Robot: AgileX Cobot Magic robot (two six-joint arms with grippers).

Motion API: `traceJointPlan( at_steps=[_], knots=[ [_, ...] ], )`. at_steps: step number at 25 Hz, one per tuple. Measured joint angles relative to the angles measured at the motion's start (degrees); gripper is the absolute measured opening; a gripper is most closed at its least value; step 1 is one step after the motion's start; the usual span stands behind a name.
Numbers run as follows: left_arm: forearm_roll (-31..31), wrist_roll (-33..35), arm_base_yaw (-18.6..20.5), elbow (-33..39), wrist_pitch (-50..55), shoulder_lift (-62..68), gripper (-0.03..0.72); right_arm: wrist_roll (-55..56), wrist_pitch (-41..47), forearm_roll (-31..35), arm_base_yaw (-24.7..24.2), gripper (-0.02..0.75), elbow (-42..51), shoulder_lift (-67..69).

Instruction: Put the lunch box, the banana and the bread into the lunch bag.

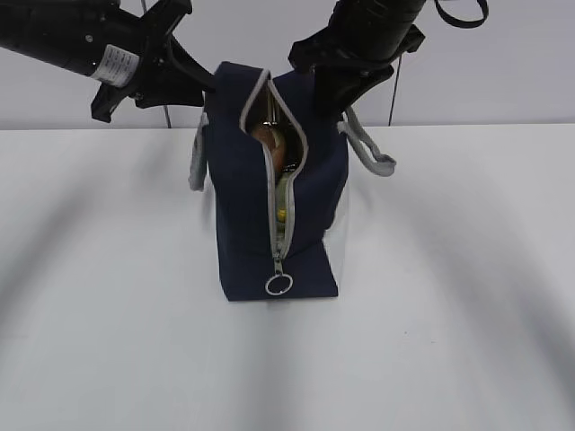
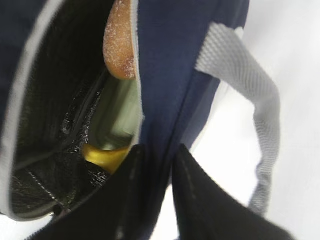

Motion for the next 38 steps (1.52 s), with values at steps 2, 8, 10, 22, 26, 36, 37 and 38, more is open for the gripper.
traceJointPlan(
  at_steps=[2,8,10,22,26,36,37,38],
  knots=[
    [0.12,0.0,0.0,0.0,0.33,0.0,0.277,0.0,-0.12,0.0,0.0,0.284,0.0,-0.04],
    [0.52,0.0,0.87,0.0,3.52,-0.2,0.48,0.0,-0.25,-0.04,0.0,0.449,0.0,-2.94],
    [0.74,0.0,2.15,0.0,5.48,-1.1,0.489,0.0,-0.25,-0.04,0.0,0.455,0.0,-5.23],
    [8.84,0.0,5.22,0.0,21.38,-11.45,0.491,-1.82,-0.25,4.49,0.11,0.383,3.76,-18.74],
    [10.51,0.0,5.22,0.0,24.73,-13.57,0.491,-3.65,-0.25,4.49,1.0,0.313,10.76,-25.86],
    [13.46,-0.42,5.22,0.0,25.55,-17.3,0.47,-13.63,-23.79,7.46,5.3,0.29,43.25,-40.52],
    [13.46,-0.42,5.22,0.0,25.6,-17.45,0.465,-16.07,-27.49,9.17,5.4,0.29,46.58,-41.57],
    [13.46,-0.42,5.22,0.0,25.66,-17.47,0.461,-18.49,-32.11,11.54,5.4,0.29,50.53,-42.43]
  ],
)
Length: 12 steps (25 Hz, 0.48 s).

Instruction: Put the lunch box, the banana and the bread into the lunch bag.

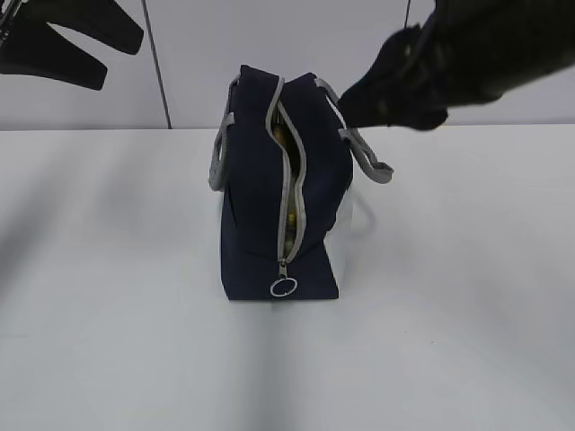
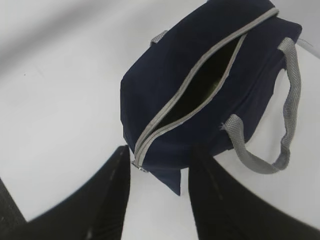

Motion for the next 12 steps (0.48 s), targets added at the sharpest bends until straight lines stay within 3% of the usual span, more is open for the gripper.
traceJointPlan(
  at_steps=[5,9,12],
  knots=[
    [1.48,-0.05,0.0,0.0,0.0,0.0,0.45,-18.91,-21.48,19.98,0.0,0.29,15.63,-1.03],
    [2.58,-0.05,0.0,0.0,0.04,0.0,0.448,-34.61,-32.45,37.37,0.0,0.29,22.66,-1.16],
    [2.69,-0.05,0.0,0.0,0.04,0.0,0.448,-38.32,-34.46,42.07,0.0,0.29,24.85,-1.16]
  ],
)
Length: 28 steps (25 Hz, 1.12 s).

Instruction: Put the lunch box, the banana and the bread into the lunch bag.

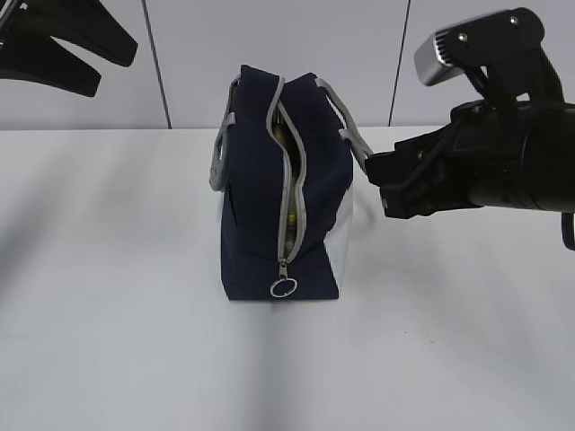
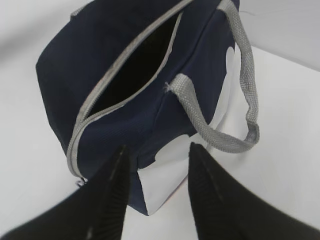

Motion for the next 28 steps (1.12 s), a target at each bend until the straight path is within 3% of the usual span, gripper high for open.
traceJointPlan(
  at_steps=[12,20,28],
  knots=[
    [0.02,0.0,-0.05,0.0,0.07,0.0,0.434,-3.48,4.21,4.61,0.0,0.29,0.13,0.0],
    [0.19,0.0,-0.05,0.0,-0.15,0.0,0.435,-17.85,4.21,15.47,0.0,0.29,0.13,0.0],
    [1.56,0.0,-0.05,0.0,-0.28,0.05,0.433,-26.39,6.06,17.49,0.0,0.29,0.13,0.0]
  ],
)
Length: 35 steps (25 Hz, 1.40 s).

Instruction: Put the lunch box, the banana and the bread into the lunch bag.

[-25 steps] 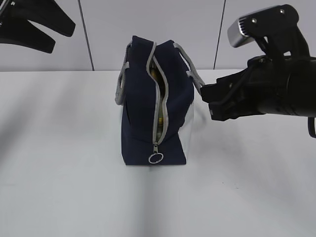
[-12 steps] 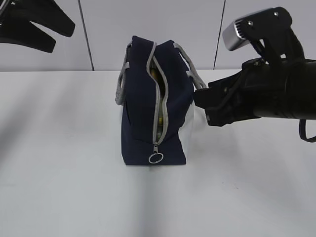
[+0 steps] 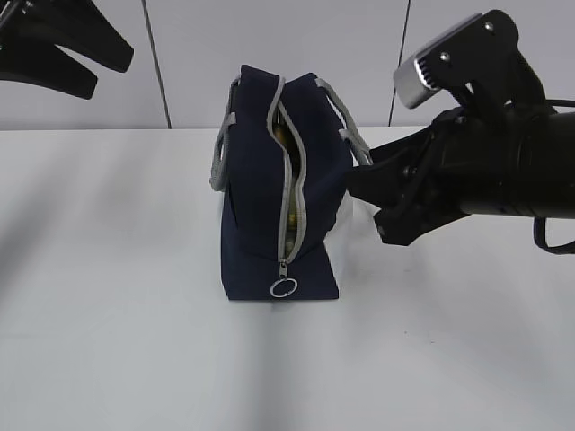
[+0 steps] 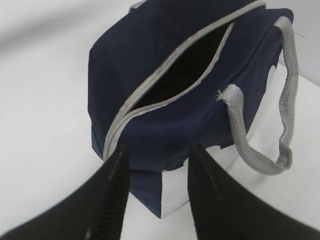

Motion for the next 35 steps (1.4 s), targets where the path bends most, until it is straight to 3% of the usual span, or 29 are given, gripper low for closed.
traceJointPlan(
  at_steps=[8,11,22,28,35],
  knots=[
    [0.05,0.0,0.0,0.0,-0.11,0.0,0.433,-10.28,17.16,6.89,0.0,0.29,0.0,1.82],
    [0.05,0.0,0.0,0.0,-0.11,0.0,0.433,-11.77,18.57,7.13,0.11,0.29,0.0,4.73],
    [0.21,0.0,0.0,0.0,-0.71,0.0,0.433,-14.43,1.81,8.99,0.19,0.29,0.0,6.35],
    [0.21,0.0,0.0,0.0,-1.78,0.04,0.433,-18.72,-7.74,18.2,0.19,0.29,0.0,6.35],
    [0.38,0.0,0.0,0.0,-2.94,0.06,0.433,-19.84,-13.74,20.0,0.33,0.29,0.0,6.35]
  ],
)
